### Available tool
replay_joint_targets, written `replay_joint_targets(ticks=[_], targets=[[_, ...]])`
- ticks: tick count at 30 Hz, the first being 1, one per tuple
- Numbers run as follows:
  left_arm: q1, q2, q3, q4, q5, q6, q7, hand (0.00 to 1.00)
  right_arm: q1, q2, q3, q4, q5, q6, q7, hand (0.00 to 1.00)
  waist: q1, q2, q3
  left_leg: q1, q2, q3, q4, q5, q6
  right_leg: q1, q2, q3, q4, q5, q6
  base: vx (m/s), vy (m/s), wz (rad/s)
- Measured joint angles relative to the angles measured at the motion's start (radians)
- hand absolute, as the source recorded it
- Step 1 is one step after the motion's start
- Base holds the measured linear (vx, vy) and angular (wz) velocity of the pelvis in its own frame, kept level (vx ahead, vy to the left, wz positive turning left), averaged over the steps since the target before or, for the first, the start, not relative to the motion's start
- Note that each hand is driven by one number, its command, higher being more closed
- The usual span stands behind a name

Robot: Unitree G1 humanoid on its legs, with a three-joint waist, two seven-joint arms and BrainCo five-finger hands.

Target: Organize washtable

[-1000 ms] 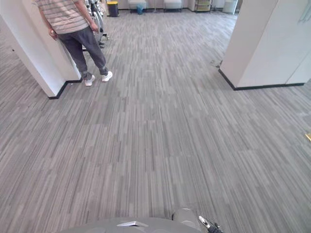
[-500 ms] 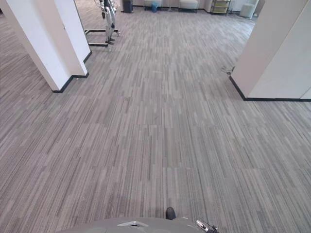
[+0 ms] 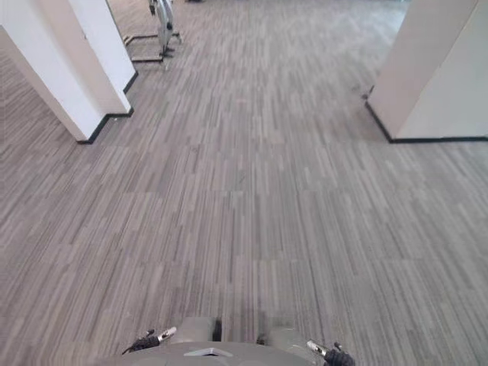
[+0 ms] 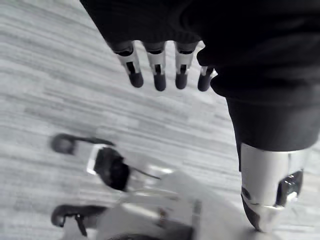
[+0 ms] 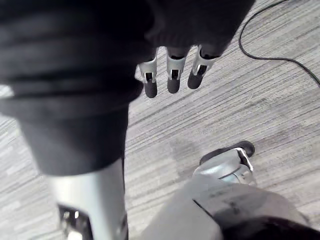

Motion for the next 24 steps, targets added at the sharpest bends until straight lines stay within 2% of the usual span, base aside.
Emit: replay_joint_targets(ticks=[1, 2, 3, 4, 5, 6, 7, 8, 9, 10, 11, 12, 13, 14, 15, 16, 17, 18, 19, 20, 21, 22, 23, 24], targets=[[0.007, -0.002, 0.000, 0.005, 0.000, 0.001, 0.001, 0.00, -0.003, -0.001, 0.003, -0.001, 0.000, 0.000, -0.002, 0.00, 0.002, 0.003, 0.000, -0.002, -0.005, -0.001, -0.109, 0.003, -0.003, 0.018, -0.002, 0.000, -0.018, -0.003, 0.002, 0.30, -0.074, 0.17], [0.022, -0.008, 0.001, 0.006, 0.000, 0.003, 0.001, 0.00, -0.006, -0.005, 0.010, -0.002, 0.000, 0.000, -0.007, 0.00, 0.007, 0.008, -0.002, 0.004, -0.016, -0.016, -0.293, 0.020, -0.012, 0.046, -0.003, -0.001, -0.049, -0.009, 0.001, 0.33, -0.050, 0.08], [0.041, -0.015, 0.001, 0.004, 0.000, 0.002, 0.001, 0.00, -0.009, -0.009, 0.014, -0.012, 0.000, -0.001, -0.009, 0.00, 0.019, 0.018, -0.005, 0.016, -0.017, -0.037, -0.486, 0.066, -0.019, 0.074, 0.006, 0.001, -0.087, -0.010, -0.001, 0.44, -0.031, -0.03], [0.062, -0.029, 0.002, 0.007, -0.003, 0.003, 0.001, 0.00, -0.010, -0.017, 0.027, -0.038, 0.000, -0.009, -0.009, 0.00, 0.031, 0.038, -0.015, 0.024, -0.010, -0.069, -0.702, 0.148, -0.034, 0.108, 0.029, 0.011, -0.138, -0.017, -0.006, 0.55, 0.037, -0.26], [0.090, -0.046, 0.006, 0.013, -0.021, 0.003, 0.003, 0.00, -0.026, -0.027, 0.033, -0.039, 0.000, -0.015, -0.008, 0.00, 0.046, 0.055, -0.020, 0.013, 0.000, -0.079, -0.762, 0.194, -0.023, 0.138, 0.047, 0.025, -0.151, -0.047, -0.004, 0.55, 0.089, -0.32], [0.100, -0.051, 0.011, 0.023, -0.024, 0.006, 0.003, 0.00, -0.032, -0.027, 0.033, -0.040, 0.000, -0.016, -0.008, 0.00, 0.051, 0.055, -0.020, -0.001, -0.001, -0.072, -0.753, 0.223, -0.005, 0.155, 0.045, 0.028, -0.146, -0.069, -0.002, 0.62, 0.150, -0.40], [0.112, -0.052, 0.037, 0.050, -0.029, 0.017, 0.002, 0.00, -0.033, -0.017, 0.033, -0.046, 0.000, -0.018, -0.007, 0.00, 0.064, 0.022, -0.040, -0.024, -0.019, -0.047, -0.679, 0.304, 0.027, 0.168, 0.018, 0.047, -0.119, -0.117, 0.011, 0.77, 0.169, -0.36], [0.138, -0.037, 0.063, 0.053, -0.037, 0.019, 0.000, 0.00, -0.005, 0.001, 0.032, -0.067, 0.000, -0.020, -0.006, 0.00, 0.073, -0.018, -0.091, -0.032, -0.058, -0.004, -0.627, 0.328, 0.045, 0.179, -0.031, 0.059, -0.090, -0.150, 0.036, 0.80, 0.170, -0.29], [0.133, -0.028, 0.071, 0.058, -0.037, 0.022, 0.003, 0.00, -0.005, 0.009, 0.030, -0.074, 0.000, -0.024, -0.006, 0.00, 0.070, -0.040, -0.091, -0.025, -0.080, 0.006, -0.604, 0.318, 0.064, 0.174, -0.054, 0.068, -0.036, -0.157, 0.048, 0.80, 0.169, 0.00], [0.114, -0.012, 0.084, 0.073, -0.037, 0.022, 0.003, 0.00, -0.007, 0.018, 0.029, -0.072, 0.000, -0.022, 0.004, 0.00, 0.067, -0.063, -0.086, 0.003, -0.113, 0.025, -0.567, 0.286, 0.100, 0.120, -0.080, 0.090, 0.141, -0.123, 0.094, 0.68, 0.192, 0.21], [0.086, 0.002, 0.082, 0.067, -0.037, 0.020, 0.003, 0.00, -0.013, 0.027, 0.029, -0.069, -0.001, -0.020, 0.016, 0.00, 0.069, -0.068, -0.077, 0.041, -0.126, 0.041, -0.537, 0.246, 0.124, 0.058, -0.074, 0.091, 0.325, 0.014, 0.095, 0.63, 0.175, 0.24], [0.081, 0.013, 0.080, 0.054, -0.037, 0.020, 0.002, 0.00, -0.013, 0.032, 0.029, -0.070, -0.002, -0.021, 0.020, 0.00, 0.064, -0.065, -0.074, 0.084, -0.130, 0.040, -0.546, 0.224, 0.131, 0.036, -0.069, 0.074, 0.412, 0.114, 0.081, 0.52, 0.125, 0.28], [0.075, 0.017, 0.064, 0.034, -0.038, 0.016, 0.001, 0.00, -0.008, 0.035, 0.030, -0.070, -0.002, -0.021, 0.027, 0.00, 0.044, -0.066, -0.069, 0.167, -0.136, 0.019, -0.586, 0.192, 0.133, 0.011, -0.077, 0.037, 0.519, 0.299, 0.076, 0.44, 0.068, 0.37], [0.044, 0.029, 0.005, 0.020, -0.041, 0.017, 0.000, 0.00, -0.005, 0.031, 0.024, -0.070, -0.001, -0.026, 0.032, 0.00, 0.019, -0.068, -0.043, 0.305, -0.147, -0.003, -0.639, 0.140, 0.154, -0.050, -0.108, -0.001, 0.719, 0.227, 0.028, 0.44, 0.050, 0.30], [0.019, 0.030, -0.021, 0.005, -0.049, 0.016, 0.001, 0.00, -0.001, 0.023, 0.010, -0.069, -0.001, -0.024, 0.032, 0.00, 0.009, -0.046, -0.025, 0.397, -0.134, -0.017, -0.668, 0.105, 0.158, -0.117, -0.116, -0.024, 0.775, 0.128, -0.003, 0.29, 0.035, 0.11], [0.005, 0.029, -0.028, 0.003, -0.052, 0.015, 0.001, 0.00, 0.000, 0.021, 0.006, -0.069, -0.002, -0.024, 0.032, 0.00, 0.007, -0.041, -0.021, 0.420, -0.128, -0.019, -0.679, 0.095, 0.159, -0.135, -0.114, -0.029, 0.769, 0.105, -0.004, 0.05, -0.005, -0.05], [-0.041, 0.024, -0.048, 0.001, -0.065, 0.010, 0.001, 0.00, 0.008, 0.014, -0.014, -0.068, -0.001, -0.022, 0.032, 0.00, -0.005, -0.013, -0.006, 0.498, -0.095, -0.029, -0.709, 0.060, 0.158, -0.203, -0.098, -0.040, 0.689, 0.040, 0.007, -0.20, -0.004, 0.10], [-0.082, 0.020, -0.066, 0.000, -0.078, 0.003, 0.001, 0.00, 0.012, 0.013, -0.033, -0.066, 0.000, -0.021, 0.031, 0.00, -0.022, 0.003, 0.007, 0.548, -0.060, -0.042, -0.721, 0.018, 0.154, -0.257, -0.078, -0.036, 0.503, 0.025, 0.038, -0.30, 0.006, 0.21], [-0.102, 0.019, -0.082, -0.008, -0.086, -0.002, 0.001, 0.00, 0.018, 0.014, -0.048, -0.066, 0.000, -0.021, 0.030, 0.00, -0.037, 0.002, 0.005, 0.557, -0.045, -0.052, -0.730, -0.013, 0.146, -0.277, -0.073, -0.029, 0.367, 0.047, 0.077, -0.35, 0.011, 0.37], [-0.129, 0.018, -0.091, -0.026, -0.093, -0.007, 0.001, 0.00, 0.023, 0.018, -0.061, -0.057, -0.001, -0.021, 0.031, 0.00, -0.050, -0.001, -0.002, 0.575, -0.038, -0.067, -0.729, -0.052, 0.138, -0.294, -0.083, -0.020, 0.147, 0.095, 0.150, 0.04, -0.117, 0.49], [-0.159, 0.015, -0.096, -0.052, -0.107, -0.026, -0.002, 0.00, 0.043, 0.028, -0.104, -0.006, -0.002, -0.005, 0.030, 0.00, -0.060, -0.042, -0.002, 0.629, -0.044, -0.105, -0.731, -0.131, 0.148, -0.312, -0.122, -0.013, -0.037, 0.275, 0.195, 0.31, -0.197, 0.47], [-0.159, 0.001, -0.095, -0.054, -0.107, -0.031, -0.002, 0.00, 0.048, 0.024, -0.125, 0.013, -0.003, 0.003, 0.029, 0.00, -0.068, -0.033, -0.010, 0.650, -0.018, -0.115, -0.730, -0.146, 0.161, -0.308, -0.088, -0.009, -0.003, 0.287, 0.152, 0.71, -0.240, 0.35], [-0.155, -0.020, -0.093, -0.051, -0.106, -0.033, -0.004, 0.00, 0.069, 0.028, -0.165, 0.019, -0.004, 0.015, 0.027, 0.00, -0.068, -0.010, -0.019, 0.652, 0.004, -0.133, -0.671, -0.140, 0.141, -0.310, -0.060, -0.010, 0.055, 0.218, 0.083, 0.76, -0.229, 0.13], [-0.150, -0.042, -0.083, -0.042, -0.106, -0.031, -0.009, 0.00, 0.071, 0.037, -0.228, 0.020, -0.005, 0.023, 0.024, 0.00, -0.072, 0.001, -0.023, 0.595, 0.015, -0.168, -0.505, -0.127, 0.117, -0.300, -0.052, -0.039, 0.106, 0.161, 0.057, 0.72, -0.192, 0.11]])
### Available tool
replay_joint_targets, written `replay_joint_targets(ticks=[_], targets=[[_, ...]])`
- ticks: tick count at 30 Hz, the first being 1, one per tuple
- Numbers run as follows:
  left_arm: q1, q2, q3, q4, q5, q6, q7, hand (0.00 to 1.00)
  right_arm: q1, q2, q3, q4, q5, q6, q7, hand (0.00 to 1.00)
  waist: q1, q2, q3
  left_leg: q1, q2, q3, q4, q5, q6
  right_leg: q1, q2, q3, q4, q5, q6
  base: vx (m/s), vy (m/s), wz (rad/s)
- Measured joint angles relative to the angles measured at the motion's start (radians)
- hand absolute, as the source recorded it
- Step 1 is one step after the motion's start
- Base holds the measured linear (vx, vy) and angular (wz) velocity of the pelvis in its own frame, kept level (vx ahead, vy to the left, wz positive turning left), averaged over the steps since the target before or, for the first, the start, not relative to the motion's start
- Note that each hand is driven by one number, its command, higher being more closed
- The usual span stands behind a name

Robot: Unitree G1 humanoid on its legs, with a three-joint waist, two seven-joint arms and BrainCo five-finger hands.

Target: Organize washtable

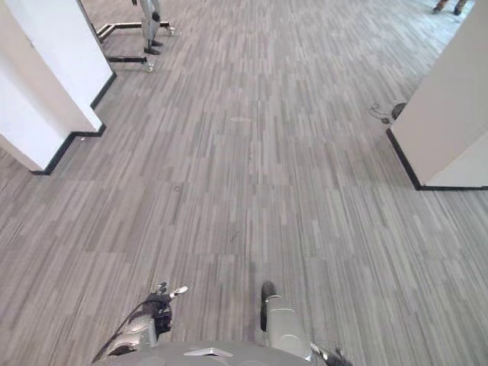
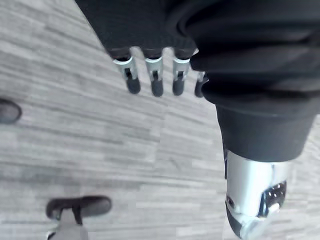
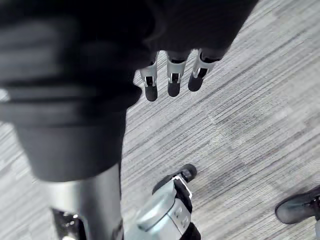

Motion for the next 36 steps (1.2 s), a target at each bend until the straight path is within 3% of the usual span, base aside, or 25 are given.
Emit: replay_joint_targets(ticks=[1, 2, 4, 5, 7, 9, 11, 12, 13, 14, 15, 16, 17, 18, 19, 20, 21, 23, 25, 27, 29, 31, 32, 35, 36], targets=[[0.001, -0.015, 0.016, 0.002, -0.001, 0.001, 0.001, 0.00, 0.002, 0.004, -0.023, -0.002, 0.000, 0.001, -0.002, 0.00, 0.000, 0.008, -0.003, -0.041, -0.001, -0.007, 0.104, 0.016, -0.027, 0.012, 0.006, -0.014, 0.010, -0.025, -0.011, 0.69, -0.200, 0.28], [0.000, -0.045, 0.063, 0.002, -0.004, 0.002, 0.001, 0.00, 0.008, 0.004, -0.042, -0.012, 0.000, 0.001, -0.003, 0.00, 0.001, 0.025, -0.002, -0.148, -0.001, -0.019, 0.358, 0.110, -0.120, 0.058, 0.017, -0.034, 0.010, -0.069, -0.042, 0.48, -0.110, 0.32], [0.016, -0.057, 0.094, -0.002, -0.036, 0.008, -0.004, 0.00, -0.008, 0.003, -0.051, -0.014, 0.002, 0.001, -0.007, 0.00, 0.013, 0.040, 0.004, -0.286, 0.003, -0.027, 0.680, 0.220, -0.188, 0.168, 0.046, -0.042, -0.031, -0.110, -0.078, 0.42, -0.076, 0.22], [0.021, -0.034, 0.090, -0.014, -0.053, 0.007, -0.008, 0.00, -0.033, 0.006, -0.041, -0.013, 0.004, 0.000, -0.011, 0.00, 0.028, 0.030, 0.025, -0.339, 0.003, 0.005, 0.798, 0.190, -0.138, 0.287, 0.055, -0.027, -0.093, -0.117, -0.089, 0.29, -0.017, 0.06], [0.049, -0.006, 0.084, -0.032, -0.069, 0.006, -0.012, 0.00, -0.066, 0.001, 0.000, -0.019, 0.005, -0.004, -0.011, 0.00, 0.050, -0.001, 0.040, -0.427, -0.012, 0.076, 0.819, 0.152, -0.076, 0.435, 0.039, 0.013, -0.175, -0.117, -0.090, 0.06, 0.044, -0.07], [0.065, -0.001, 0.098, -0.042, -0.094, -0.008, -0.010, 0.00, -0.094, -0.008, 0.021, -0.046, 0.006, -0.013, -0.011, 0.00, 0.075, -0.006, 0.040, -0.538, -0.012, 0.118, 0.674, 0.132, -0.061, 0.510, 0.015, 0.036, -0.220, -0.120, -0.085, -0.17, 0.029, -0.31], [0.094, 0.015, 0.127, -0.026, -0.124, -0.011, -0.001, 0.00, -0.142, -0.009, 0.029, -0.064, 0.010, -0.037, -0.014, 0.00, 0.101, -0.004, 0.031, -0.581, -0.035, 0.080, 0.198, 0.160, -0.090, 0.574, -0.041, 0.069, -0.265, -0.184, -0.031, -0.29, -0.005, -0.76], [0.111, 0.017, 0.127, -0.016, -0.130, -0.008, 0.003, 0.00, -0.142, -0.009, 0.040, -0.075, 0.017, -0.043, -0.013, 0.00, 0.104, 0.005, 0.021, -0.584, -0.032, 0.052, 0.068, 0.187, -0.092, 0.591, -0.050, 0.076, -0.285, -0.210, -0.021, -0.22, 0.085, -0.70], [0.128, 0.012, 0.126, 0.018, -0.134, -0.004, 0.006, 0.00, -0.129, -0.011, 0.065, -0.092, 0.034, -0.049, -0.014, 0.00, 0.101, 0.036, 0.010, -0.594, -0.017, 0.007, -0.109, 0.261, -0.096, 0.635, -0.052, 0.088, -0.315, -0.251, -0.002, 0.17, 0.213, -0.40], [0.143, 0.013, 0.128, 0.050, -0.137, 0.003, 0.009, 0.00, -0.113, -0.007, 0.068, -0.087, 0.042, -0.044, -0.016, 0.00, 0.106, 0.032, 0.007, -0.583, -0.026, 0.022, -0.086, 0.391, -0.120, 0.674, -0.070, 0.098, -0.314, -0.264, 0.003, 0.45, 0.336, -0.19], [0.171, 0.017, 0.128, 0.057, -0.148, 0.007, 0.009, 0.00, -0.087, 0.021, 0.071, -0.084, 0.045, -0.044, -0.014, 0.00, 0.109, 0.009, -0.020, -0.577, -0.053, 0.056, -0.073, 0.461, -0.105, 0.675, -0.103, 0.123, -0.267, -0.259, 0.000, 0.67, 0.377, 0.01], [0.173, 0.034, 0.125, 0.057, -0.148, 0.006, 0.011, 0.00, -0.072, 0.039, 0.070, -0.075, 0.044, -0.043, -0.013, 0.00, 0.111, -0.026, -0.039, -0.582, -0.083, 0.084, -0.041, 0.439, -0.083, 0.631, -0.135, 0.141, -0.194, -0.247, -0.002, 0.50, 0.314, 0.06], [0.172, 0.038, 0.127, 0.057, -0.149, 0.006, 0.013, 0.00, -0.072, 0.040, 0.069, -0.066, 0.044, -0.042, -0.011, 0.00, 0.115, -0.036, -0.043, -0.587, -0.093, 0.098, -0.011, 0.416, -0.074, 0.608, -0.142, 0.158, -0.137, -0.231, 0.002, 0.48, 0.357, -0.03], [0.181, 0.043, 0.126, 0.057, -0.148, 0.006, 0.015, 0.00, -0.076, 0.034, 0.064, -0.051, 0.045, -0.043, -0.012, 0.00, 0.115, -0.047, -0.041, -0.573, -0.123, 0.130, 0.064, 0.338, -0.033, 0.562, -0.154, 0.186, 0.030, -0.154, 0.019, 0.39, 0.293, -0.06], [0.182, 0.047, 0.125, 0.056, -0.148, 0.007, 0.015, 0.00, -0.074, 0.034, 0.063, -0.050, 0.045, -0.043, -0.012, 0.00, 0.113, -0.054, -0.037, -0.548, -0.138, 0.142, 0.070, 0.314, -0.019, 0.536, -0.154, 0.192, 0.118, -0.102, 0.028, 0.36, 0.309, 0.06], [0.177, 0.054, 0.113, 0.053, -0.148, 0.007, 0.016, 0.00, -0.071, 0.034, 0.062, -0.050, 0.045, -0.044, -0.011, 0.00, 0.102, -0.060, -0.032, -0.498, -0.158, 0.142, 0.048, 0.287, -0.001, 0.483, -0.154, 0.193, 0.265, 0.028, 0.035, 0.21, 0.229, 0.29], [0.156, 0.068, 0.042, 0.051, -0.146, 0.007, 0.017, 0.00, -0.068, 0.037, 0.069, -0.046, 0.045, -0.045, 0.000, 0.00, 0.083, -0.056, -0.020, -0.404, -0.182, 0.123, -0.008, 0.266, 0.023, 0.382, -0.148, 0.189, 0.479, 0.075, 0.049, 0.14, 0.201, 0.31], [0.128, 0.068, -0.014, 0.038, -0.146, 0.005, 0.014, 0.00, -0.065, 0.028, 0.072, -0.051, 0.054, -0.046, 0.008, 0.00, 0.077, -0.037, 0.000, -0.261, -0.180, 0.111, -0.090, 0.257, 0.038, 0.277, -0.139, 0.127, 0.559, -0.059, 0.028, -0.02, 0.099, 0.09], [0.098, 0.065, -0.045, 0.036, -0.147, 0.000, 0.011, 0.00, -0.059, 0.013, 0.096, -0.049, 0.071, -0.046, 0.006, 0.00, 0.064, -0.010, 0.015, -0.140, -0.158, 0.108, -0.165, 0.236, 0.066, 0.209, -0.106, 0.065, 0.424, -0.148, 0.018, -0.27, 0.006, -0.03], [0.075, 0.065, -0.053, 0.035, -0.151, -0.006, 0.009, 0.00, -0.049, 0.012, 0.115, -0.050, 0.086, -0.048, 0.007, 0.00, 0.043, -0.006, 0.001, -0.102, -0.133, 0.097, -0.186, 0.186, 0.072, 0.145, -0.039, 0.059, 0.137, -0.140, 0.050, -0.14, -0.023, 0.12], [0.044, 0.049, -0.048, 0.005, -0.156, -0.014, 0.004, 0.00, -0.043, 0.024, 0.116, -0.038, 0.116, -0.043, 0.006, 0.00, 0.031, -0.035, 0.011, -0.043, -0.134, 0.084, -0.212, 0.139, 0.069, 0.109, -0.028, 0.039, -0.302, 0.019, 0.070, 0.22, -0.067, 0.10], [0.048, 0.045, -0.032, 0.007, -0.157, -0.013, 0.004, 0.00, -0.018, 0.041, 0.117, -0.036, 0.122, -0.042, 0.006, 0.00, 0.030, -0.064, 0.010, 0.020, -0.139, 0.079, -0.221, 0.081, 0.056, 0.096, -0.031, 0.032, -0.410, 0.111, 0.085, 0.28, -0.162, 0.04], [0.052, 0.025, -0.029, 0.008, -0.158, -0.011, 0.004, 0.00, -0.011, 0.037, 0.108, -0.015, 0.124, -0.041, 0.006, 0.00, 0.023, -0.045, 0.000, 0.056, -0.107, 0.065, -0.222, 0.037, 0.053, 0.092, -0.007, 0.026, -0.362, 0.201, 0.055, 0.53, -0.217, 0.21], [0.059, -0.008, -0.019, 0.004, -0.175, -0.013, -0.002, 0.00, -0.001, 0.026, 0.086, -0.012, 0.123, -0.035, 0.003, 0.00, 0.003, -0.004, -0.040, 0.004, -0.046, -0.010, -0.034, 0.032, 0.007, 0.106, 0.048, -0.028, -0.306, 0.223, -0.047, 0.72, -0.199, 0.54], [0.042, -0.018, -0.004, 0.005, -0.202, -0.011, -0.009, 0.00, -0.014, 0.018, 0.084, -0.016, 0.123, -0.036, 0.005, 0.00, 0.005, -0.006, -0.044, -0.078, -0.061, -0.028, 0.163, 0.088, -0.092, 0.127, 0.052, -0.042, -0.291, 0.185, -0.082, 0.59, -0.214, 0.22]])
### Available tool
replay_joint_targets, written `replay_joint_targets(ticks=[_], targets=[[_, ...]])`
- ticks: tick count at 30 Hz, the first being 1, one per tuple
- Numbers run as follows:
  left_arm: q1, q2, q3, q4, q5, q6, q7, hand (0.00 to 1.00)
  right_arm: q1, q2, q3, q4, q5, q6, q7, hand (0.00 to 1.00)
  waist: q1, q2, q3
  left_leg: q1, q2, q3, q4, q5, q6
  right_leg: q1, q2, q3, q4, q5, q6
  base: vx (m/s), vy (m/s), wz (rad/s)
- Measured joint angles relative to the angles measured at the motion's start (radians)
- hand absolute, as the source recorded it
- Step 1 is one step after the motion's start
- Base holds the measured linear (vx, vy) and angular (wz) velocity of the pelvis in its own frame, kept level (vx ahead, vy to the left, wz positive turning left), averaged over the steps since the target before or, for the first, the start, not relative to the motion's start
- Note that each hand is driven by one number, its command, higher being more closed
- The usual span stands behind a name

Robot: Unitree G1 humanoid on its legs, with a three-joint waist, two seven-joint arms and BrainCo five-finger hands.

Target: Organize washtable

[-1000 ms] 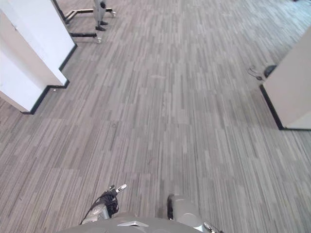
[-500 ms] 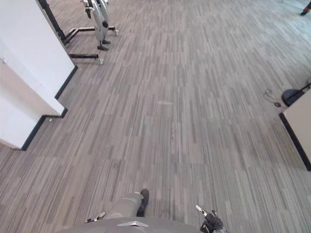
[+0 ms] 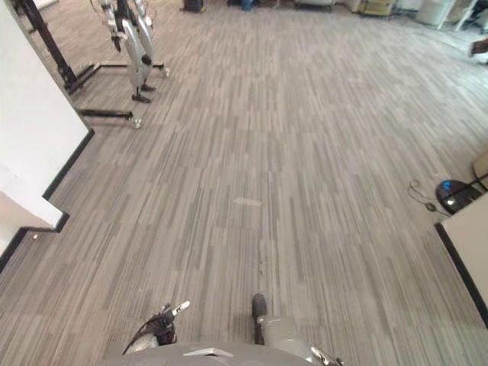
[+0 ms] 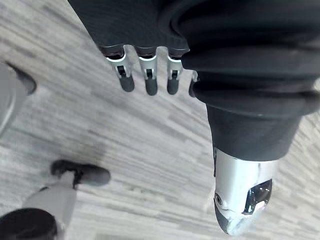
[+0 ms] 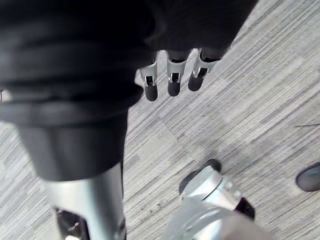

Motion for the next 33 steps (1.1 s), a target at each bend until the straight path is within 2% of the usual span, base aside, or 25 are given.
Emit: replay_joint_targets(ticks=[1, 2, 3, 5, 6, 7, 9, 11, 12, 14, 15, 16, 17, 18, 19, 20, 23, 25, 26, 28, 29, 30, 31, 32, 33], targets=[[0.004, -0.007, 0.019, 0.000, -0.013, 0.000, -0.004, 0.00, -0.004, -0.005, 0.008, -0.009, 0.000, -0.001, 0.002, 0.00, 0.003, 0.006, 0.003, -0.058, -0.008, -0.003, 0.157, 0.067, -0.071, 0.036, 0.004, 0.000, -0.006, -0.025, -0.018, 0.67, -0.183, 0.07], [0.003, -0.004, 0.021, 0.001, -0.032, 0.000, -0.007, 0.00, -0.014, -0.016, 0.016, -0.015, -0.001, -0.003, 0.003, 0.00, 0.014, 0.018, 0.010, -0.114, -0.002, 0.007, 0.328, 0.108, -0.100, 0.092, 0.018, 0.004, -0.017, -0.040, -0.035, 0.55, -0.128, -0.02], [0.003, -0.001, 0.019, 0.002, -0.039, 0.000, -0.007, 0.00, -0.017, -0.017, 0.019, -0.017, -0.001, -0.003, 0.002, 0.00, 0.020, 0.019, 0.015, -0.138, 0.003, 0.021, 0.382, 0.102, -0.094, 0.127, 0.023, 0.008, -0.022, -0.047, -0.044, 0.54, -0.120, 0.03], [0.007, 0.011, 0.009, -0.001, -0.043, -0.005, -0.009, 0.00, -0.018, -0.013, 0.016, -0.032, -0.002, -0.004, 0.001, 0.00, 0.029, 0.005, 0.033, -0.188, 0.015, 0.071, 0.443, 0.030, -0.050, 0.245, 0.016, 0.037, -0.059, -0.090, -0.052, 0.40, -0.070, 0.23], [0.008, 0.015, 0.012, 0.000, -0.044, -0.009, -0.009, 0.00, -0.026, -0.019, 0.014, -0.029, -0.001, -0.003, 0.000, 0.00, 0.036, 0.003, 0.042, -0.244, 0.013, 0.099, 0.381, -0.025, -0.015, 0.307, 0.009, 0.054, -0.068, -0.147, -0.037, 0.17, -0.031, 0.17], [0.012, 0.014, 0.014, 0.000, -0.044, -0.009, -0.009, 0.00, -0.033, -0.024, 0.009, -0.028, -0.001, -0.003, -0.001, 0.00, 0.041, 0.010, 0.042, -0.270, 0.009, 0.101, 0.338, -0.036, 0.000, 0.321, 0.009, 0.058, -0.064, -0.168, -0.037, -0.10, -0.012, -0.02], [0.040, 0.009, 0.022, 0.002, -0.045, -0.007, -0.010, 0.00, -0.055, -0.027, -0.010, -0.029, 0.000, -0.003, -0.007, 0.00, 0.049, 0.032, 0.045, -0.329, -0.014, 0.092, 0.091, -0.029, 0.005, 0.336, 0.002, 0.075, -0.033, -0.234, -0.027, -0.32, 0.024, -0.20], [0.080, 0.005, 0.069, 0.000, -0.070, -0.011, -0.008, 0.00, -0.051, -0.027, -0.018, -0.031, 0.000, -0.009, -0.011, 0.00, 0.054, 0.059, 0.040, -0.389, -0.012, 0.055, -0.267, 0.091, -0.008, 0.360, 0.005, 0.086, -0.013, -0.304, 0.001, 0.10, 0.067, -0.08], [0.085, 0.007, 0.078, 0.004, -0.070, -0.010, -0.006, 0.00, -0.046, -0.028, -0.017, -0.030, 0.000, -0.009, -0.014, 0.00, 0.057, 0.067, 0.035, -0.403, -0.007, 0.049, -0.322, 0.121, -0.012, 0.367, 0.009, 0.094, -0.009, -0.322, 0.010, 0.45, 0.140, -0.25], [0.158, -0.001, 0.099, 0.051, -0.069, 0.004, -0.004, 0.00, -0.030, -0.033, -0.015, -0.031, 0.000, -0.009, -0.017, 0.00, 0.079, 0.080, 0.025, -0.417, 0.017, 0.070, -0.370, 0.205, -0.009, 0.396, 0.004, 0.147, 0.064, -0.426, 0.034, 0.56, 0.243, -0.74], [0.174, -0.001, 0.106, 0.062, -0.069, 0.009, -0.004, 0.00, -0.021, -0.030, -0.016, -0.031, 0.000, -0.009, -0.018, 0.00, 0.085, 0.069, 0.015, -0.419, 0.014, 0.092, -0.352, 0.257, -0.005, 0.397, -0.008, 0.168, 0.093, -0.457, 0.029, 0.66, 0.283, -0.89], [0.203, 0.015, 0.123, 0.065, -0.068, 0.014, 0.001, 0.00, -0.003, -0.015, -0.017, -0.032, 0.000, -0.008, -0.018, 0.00, 0.096, 0.025, -0.019, -0.428, -0.019, 0.146, -0.301, 0.314, 0.016, 0.396, -0.056, 0.196, 0.131, -0.503, 0.053, 0.73, 0.217, -0.74], [0.210, 0.028, 0.132, 0.070, -0.066, 0.015, 0.005, 0.00, 0.011, -0.010, -0.024, -0.027, 0.000, -0.008, -0.017, 0.00, 0.100, 0.000, -0.049, -0.421, -0.049, 0.182, -0.281, 0.342, 0.044, 0.375, -0.085, 0.226, 0.227, -0.525, 0.071, 0.71, 0.236, -0.64], [0.207, 0.028, 0.132, 0.079, -0.063, 0.015, 0.006, 0.00, 0.005, -0.003, -0.027, -0.026, 0.000, -0.008, -0.016, 0.00, 0.102, -0.010, -0.046, -0.410, -0.063, 0.195, -0.274, 0.346, 0.070, 0.347, -0.095, 0.241, 0.310, -0.517, 0.087, 0.62, 0.250, -0.29], [0.186, 0.046, 0.126, 0.081, -0.062, 0.014, 0.010, 0.00, -0.002, 0.016, -0.039, -0.025, 0.000, -0.008, -0.014, 0.00, 0.089, -0.023, -0.047, -0.382, -0.088, 0.206, -0.266, 0.331, 0.097, 0.301, -0.106, 0.260, 0.463, -0.467, 0.138, 0.43, 0.315, 0.11], [0.148, 0.052, 0.105, 0.079, -0.062, 0.011, 0.011, 0.00, -0.005, 0.024, -0.054, -0.025, 0.000, -0.008, -0.008, 0.00, 0.077, -0.021, -0.042, -0.351, -0.105, 0.194, -0.271, 0.311, 0.125, 0.258, -0.101, 0.285, 0.585, -0.402, 0.154, 0.37, 0.282, 0.23], [0.091, 0.059, 0.038, 0.059, -0.060, -0.004, 0.006, 0.00, -0.006, 0.016, -0.056, -0.028, 0.000, -0.009, 0.004, 0.00, 0.081, -0.006, 0.005, -0.207, -0.113, 0.185, -0.339, 0.285, 0.152, 0.231, -0.115, 0.261, 0.667, -0.407, 0.136, 0.15, 0.164, 0.00], [0.074, 0.058, 0.009, 0.040, -0.061, -0.003, 0.000, 0.00, -0.005, 0.013, -0.047, -0.028, 0.001, -0.009, 0.001, 0.00, 0.071, 0.003, 0.018, -0.098, -0.100, 0.178, -0.403, 0.247, 0.172, 0.210, -0.141, 0.207, 0.565, -0.411, 0.134, -0.09, 0.062, -0.06], [0.067, 0.054, 0.006, 0.040, -0.061, -0.006, -0.004, 0.00, -0.007, 0.010, -0.032, -0.030, 0.001, -0.009, 0.001, 0.00, 0.063, 0.009, 0.020, -0.066, -0.080, 0.176, -0.421, 0.231, 0.170, 0.192, -0.125, 0.207, 0.449, -0.408, 0.138, -0.08, -0.010, -0.05], [0.067, 0.055, 0.004, 0.039, -0.061, -0.010, -0.007, 0.00, -0.013, 0.011, -0.012, -0.030, 0.001, -0.010, 0.001, 0.00, 0.053, 0.003, 0.012, -0.043, -0.051, 0.171, -0.442, 0.212, 0.154, 0.165, -0.089, 0.212, 0.217, -0.371, 0.177, 0.10, -0.036, 0.02], [0.067, 0.056, 0.005, 0.038, -0.064, -0.010, -0.010, 0.00, -0.010, 0.015, -0.005, -0.023, 0.001, -0.009, 0.002, 0.00, 0.054, -0.018, 0.014, -0.035, -0.050, 0.170, -0.457, 0.207, 0.147, 0.150, -0.085, 0.215, 0.068, -0.312, 0.177, 0.21, -0.095, 0.08], [0.066, 0.056, 0.010, 0.037, -0.064, -0.013, -0.007, 0.00, -0.008, 0.016, 0.002, -0.022, 0.001, -0.008, 0.002, 0.00, 0.054, -0.027, 0.014, -0.034, -0.051, 0.165, -0.456, 0.201, 0.138, 0.148, -0.084, 0.218, 0.029, -0.254, 0.167, 0.29, -0.163, 0.24], [0.065, 0.058, 0.010, 0.038, -0.062, -0.013, -0.007, 0.00, 0.008, 0.016, 0.010, -0.020, 0.000, -0.007, 0.002, 0.00, 0.053, -0.034, 0.011, -0.029, -0.055, 0.150, -0.438, 0.180, 0.119, 0.164, -0.084, 0.221, 0.023, -0.189, 0.137, 0.29, -0.176, 0.34], [0.068, 0.059, 0.012, 0.041, -0.062, -0.013, -0.007, 0.00, 0.011, 0.013, 0.010, 0.006, 0.000, -0.007, 0.002, 0.00, 0.052, -0.035, 0.010, -0.012, -0.055, 0.137, -0.430, 0.165, 0.102, 0.174, -0.088, 0.210, 0.026, -0.152, 0.137, 0.31, -0.177, 0.33], [0.069, 0.057, 0.012, 0.043, -0.062, -0.013, -0.007, 0.00, 0.012, 0.012, 0.007, 0.014, 0.002, -0.004, 0.002, 0.00, 0.052, -0.035, 0.005, 0.001, -0.048, 0.131, -0.432, 0.159, 0.096, 0.185, -0.083, 0.202, 0.025, -0.148, 0.133, 0.33, -0.169, 0.20]])
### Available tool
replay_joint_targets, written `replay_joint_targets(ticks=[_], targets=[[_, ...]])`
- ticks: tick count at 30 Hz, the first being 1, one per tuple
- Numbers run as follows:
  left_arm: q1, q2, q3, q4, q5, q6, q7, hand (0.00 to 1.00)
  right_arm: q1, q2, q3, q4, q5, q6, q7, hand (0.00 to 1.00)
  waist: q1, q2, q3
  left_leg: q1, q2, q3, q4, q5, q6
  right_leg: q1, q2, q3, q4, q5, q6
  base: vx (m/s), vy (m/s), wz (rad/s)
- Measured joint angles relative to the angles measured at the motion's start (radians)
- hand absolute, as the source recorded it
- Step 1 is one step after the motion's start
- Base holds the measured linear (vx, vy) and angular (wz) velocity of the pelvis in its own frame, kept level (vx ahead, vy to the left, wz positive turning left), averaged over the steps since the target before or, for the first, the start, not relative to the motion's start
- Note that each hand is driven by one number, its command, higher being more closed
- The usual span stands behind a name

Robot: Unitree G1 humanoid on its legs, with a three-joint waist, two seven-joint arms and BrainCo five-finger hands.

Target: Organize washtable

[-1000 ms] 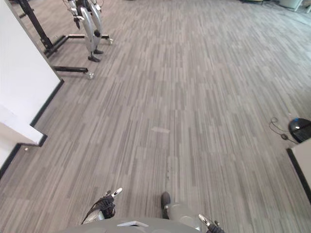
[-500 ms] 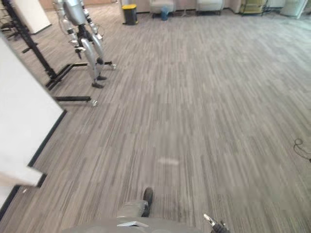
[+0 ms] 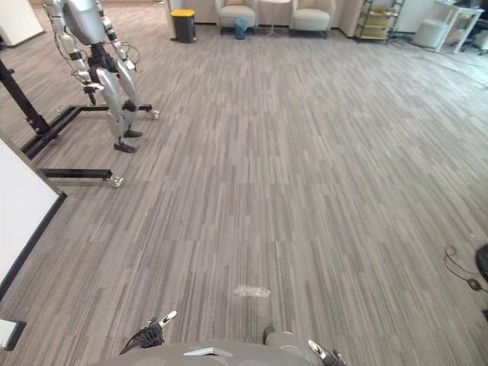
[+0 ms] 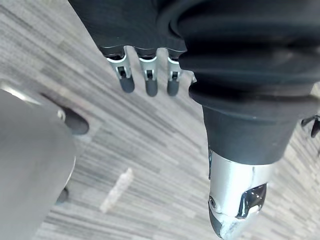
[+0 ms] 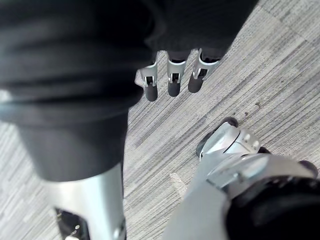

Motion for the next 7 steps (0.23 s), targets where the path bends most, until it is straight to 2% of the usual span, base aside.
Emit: replay_joint_targets(ticks=[1, 2, 4, 7], targets=[[0.009, -0.012, 0.002, 0.001, 0.000, 0.000, -0.001, 0.00, 0.006, -0.010, 0.001, 0.000, -0.001, 0.003, -0.001, 0.00, 0.000, 0.021, -0.014, 0.004, 0.020, -0.010, -0.010, -0.009, -0.014, 0.011, 0.016, -0.015, -0.024, -0.002, -0.010, 0.38, -0.161, 0.13], [0.008, -0.021, 0.006, 0.008, 0.002, 0.002, -0.003, 0.00, -0.002, -0.020, 0.003, -0.001, -0.002, 0.005, -0.001, 0.00, 0.000, 0.030, -0.023, 0.009, 0.034, -0.021, -0.015, -0.012, -0.021, 0.027, 0.026, -0.027, -0.041, 0.005, -0.016, 0.37, -0.145, 0.16], [-0.001, -0.029, 0.008, 0.026, 0.003, 0.005, -0.005, 0.00, -0.018, -0.029, 0.008, 0.000, -0.002, 0.009, -0.001, 0.00, -0.002, 0.043, -0.025, 0.015, 0.050, -0.040, -0.022, -0.016, -0.027, 0.034, 0.042, -0.041, -0.053, 0.008, -0.018, 0.29, -0.113, 0.16], [-0.004, -0.039, 0.039, 0.036, 0.021, 0.005, -0.007, 0.00, -0.041, -0.032, 0.015, 0.000, -0.002, 0.008, 0.000, 0.00, 0.001, 0.047, -0.028, 0.045, 0.072, -0.050, -0.041, -0.022, -0.039, 0.074, 0.059, -0.046, -0.085, 0.008, -0.019, 0.19, -0.053, 0.08]])
